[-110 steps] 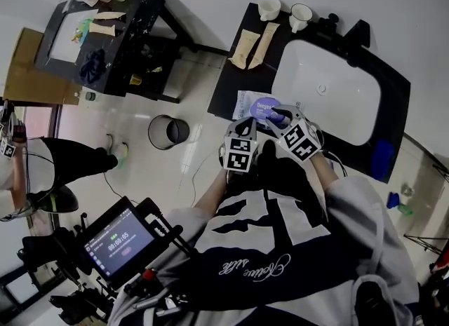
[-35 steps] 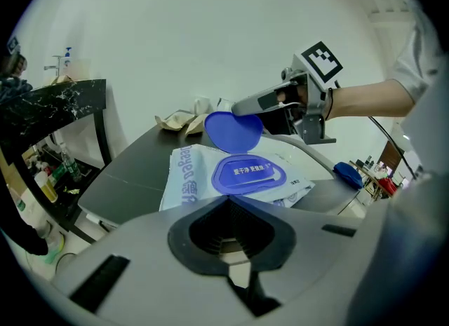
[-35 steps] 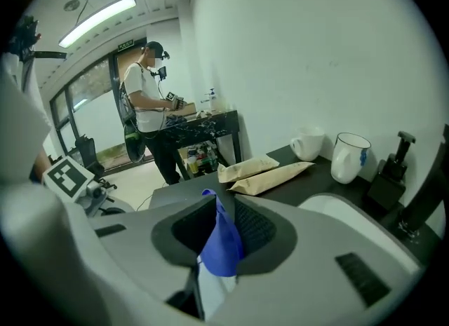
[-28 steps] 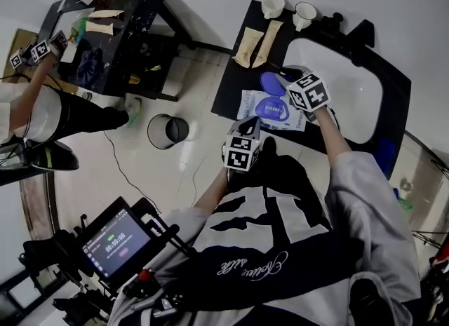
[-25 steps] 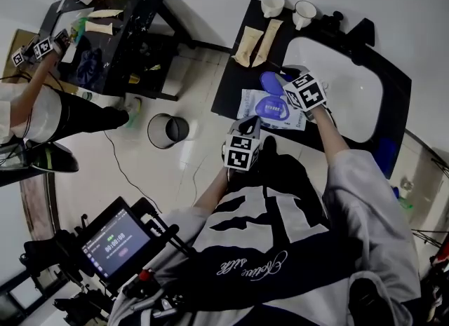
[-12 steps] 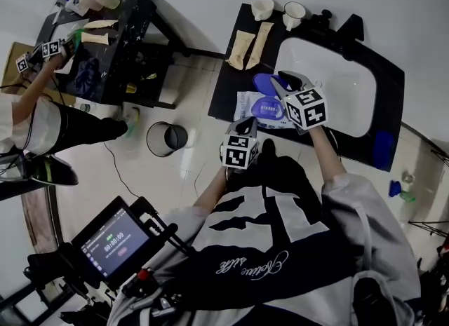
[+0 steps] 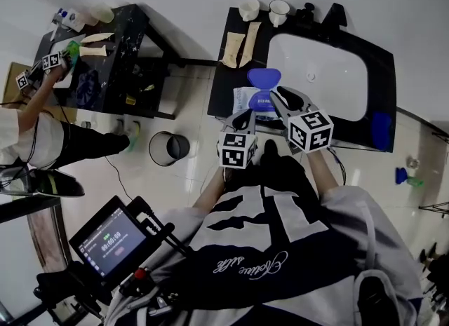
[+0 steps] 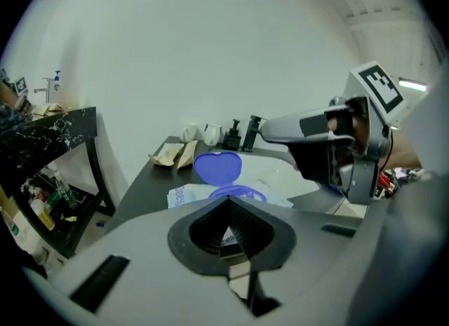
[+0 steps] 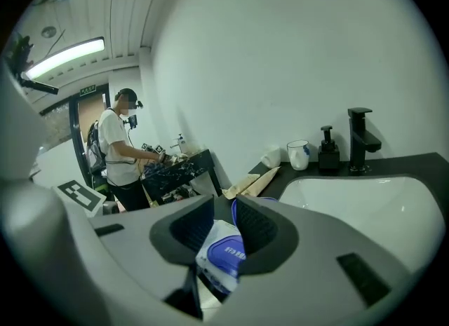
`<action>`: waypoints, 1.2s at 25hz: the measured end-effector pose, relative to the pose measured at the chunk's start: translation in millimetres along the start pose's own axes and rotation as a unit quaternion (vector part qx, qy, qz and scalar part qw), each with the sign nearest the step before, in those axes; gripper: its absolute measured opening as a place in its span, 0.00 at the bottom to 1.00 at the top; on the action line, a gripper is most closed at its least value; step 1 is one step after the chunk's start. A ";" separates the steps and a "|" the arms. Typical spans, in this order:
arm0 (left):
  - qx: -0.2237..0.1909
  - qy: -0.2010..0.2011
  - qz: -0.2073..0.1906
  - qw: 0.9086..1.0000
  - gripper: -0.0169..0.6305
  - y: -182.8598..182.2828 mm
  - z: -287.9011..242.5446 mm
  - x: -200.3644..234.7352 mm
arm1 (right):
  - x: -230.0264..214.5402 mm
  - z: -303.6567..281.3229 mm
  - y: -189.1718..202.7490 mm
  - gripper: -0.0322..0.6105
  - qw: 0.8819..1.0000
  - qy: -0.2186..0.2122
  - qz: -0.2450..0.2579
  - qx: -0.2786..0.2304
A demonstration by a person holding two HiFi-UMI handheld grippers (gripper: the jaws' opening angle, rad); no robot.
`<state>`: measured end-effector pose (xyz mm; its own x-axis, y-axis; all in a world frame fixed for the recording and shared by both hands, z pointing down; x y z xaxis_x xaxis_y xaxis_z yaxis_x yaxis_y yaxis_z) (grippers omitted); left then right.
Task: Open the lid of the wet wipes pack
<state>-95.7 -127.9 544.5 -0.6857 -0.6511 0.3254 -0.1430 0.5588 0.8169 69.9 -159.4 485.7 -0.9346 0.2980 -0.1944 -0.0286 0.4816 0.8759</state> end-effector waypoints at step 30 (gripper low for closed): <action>-0.151 0.003 -0.027 0.988 0.02 -33.5 91.9 -157.0 | 37.9 158.9 17.1 0.05 0.999 -0.012 -0.024 -0.040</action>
<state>-48.8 2.7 422.3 -0.6791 -0.6788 0.2795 0.0409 0.3453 0.9376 90.3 -8.9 423.2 -0.9224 0.2965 -0.2475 -0.1027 0.4293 0.8973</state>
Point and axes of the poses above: the fingertips, and each gripper's own axes: z backward along the fingers, x to its left, y out of its underside, the point moved 9 cm from there along z, backward along the fingers, and after that the axes turned 13 degrees about y, right-handed, at the moved point
